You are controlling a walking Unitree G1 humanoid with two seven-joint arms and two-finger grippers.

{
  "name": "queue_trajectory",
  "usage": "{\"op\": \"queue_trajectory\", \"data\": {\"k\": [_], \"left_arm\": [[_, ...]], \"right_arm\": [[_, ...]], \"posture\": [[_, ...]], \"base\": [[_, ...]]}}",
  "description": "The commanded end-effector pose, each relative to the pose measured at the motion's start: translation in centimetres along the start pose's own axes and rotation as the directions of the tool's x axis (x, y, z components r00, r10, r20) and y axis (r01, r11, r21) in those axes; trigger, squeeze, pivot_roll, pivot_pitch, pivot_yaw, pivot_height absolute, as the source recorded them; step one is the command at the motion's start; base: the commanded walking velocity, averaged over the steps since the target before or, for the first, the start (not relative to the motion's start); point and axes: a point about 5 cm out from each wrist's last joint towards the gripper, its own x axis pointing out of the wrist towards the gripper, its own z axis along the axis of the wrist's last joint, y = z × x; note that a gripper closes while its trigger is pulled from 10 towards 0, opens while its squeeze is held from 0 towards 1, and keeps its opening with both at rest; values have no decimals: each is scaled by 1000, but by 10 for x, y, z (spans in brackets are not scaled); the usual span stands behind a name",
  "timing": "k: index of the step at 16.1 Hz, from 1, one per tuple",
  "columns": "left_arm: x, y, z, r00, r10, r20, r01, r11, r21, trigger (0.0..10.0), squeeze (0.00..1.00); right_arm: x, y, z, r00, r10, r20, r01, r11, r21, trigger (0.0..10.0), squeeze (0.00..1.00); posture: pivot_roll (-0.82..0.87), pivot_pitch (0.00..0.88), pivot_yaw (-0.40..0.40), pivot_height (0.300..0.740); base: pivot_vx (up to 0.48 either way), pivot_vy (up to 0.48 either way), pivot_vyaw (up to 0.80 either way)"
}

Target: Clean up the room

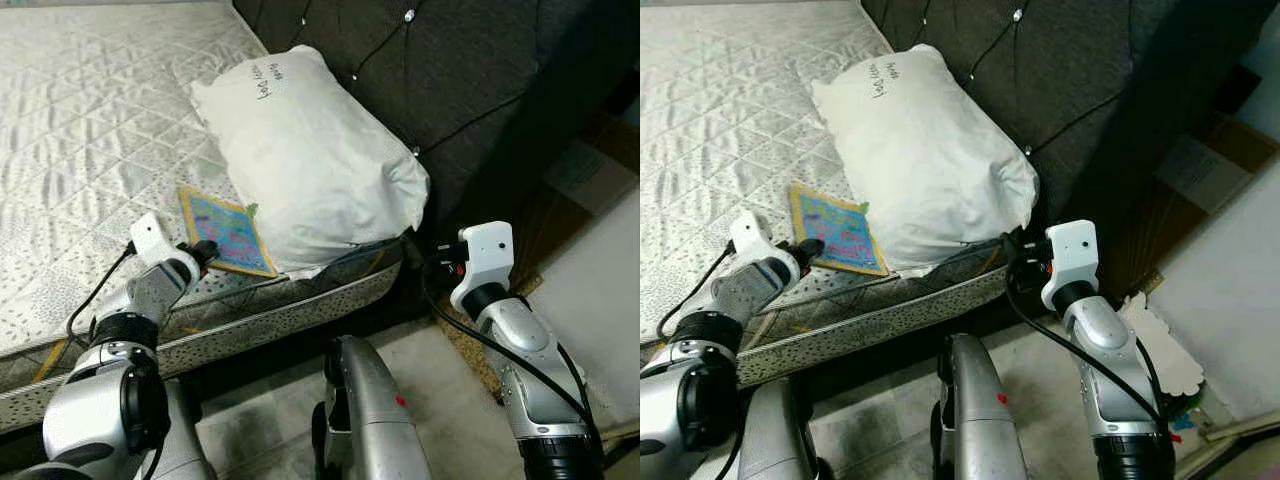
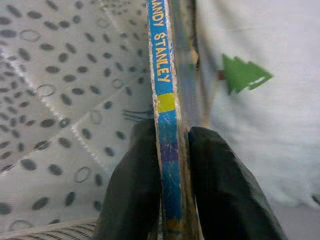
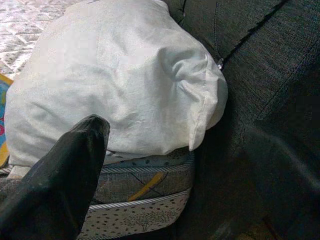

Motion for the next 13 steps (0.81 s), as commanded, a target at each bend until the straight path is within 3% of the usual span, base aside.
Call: {"op": "queue_trajectory", "data": {"k": [1, 13], "left_arm": [[2, -4, 0, 1000, -3, -15, 4, 999, 34, 10000, 1000], [-6, 24, 17, 996, 81, 26, -83, 990, 112, 10000, 1000]], "right_arm": [[1, -6, 4, 1000, -19, 6, 19, 1000, -13, 10000, 0], [10, 7, 0, 1000, -15, 21, 14, 999, 33, 10000, 0]], "posture": [[-234, 45, -124, 522], [-175, 2, -89, 522]], "base": [[0, 0, 0], [0, 0, 0]]}}
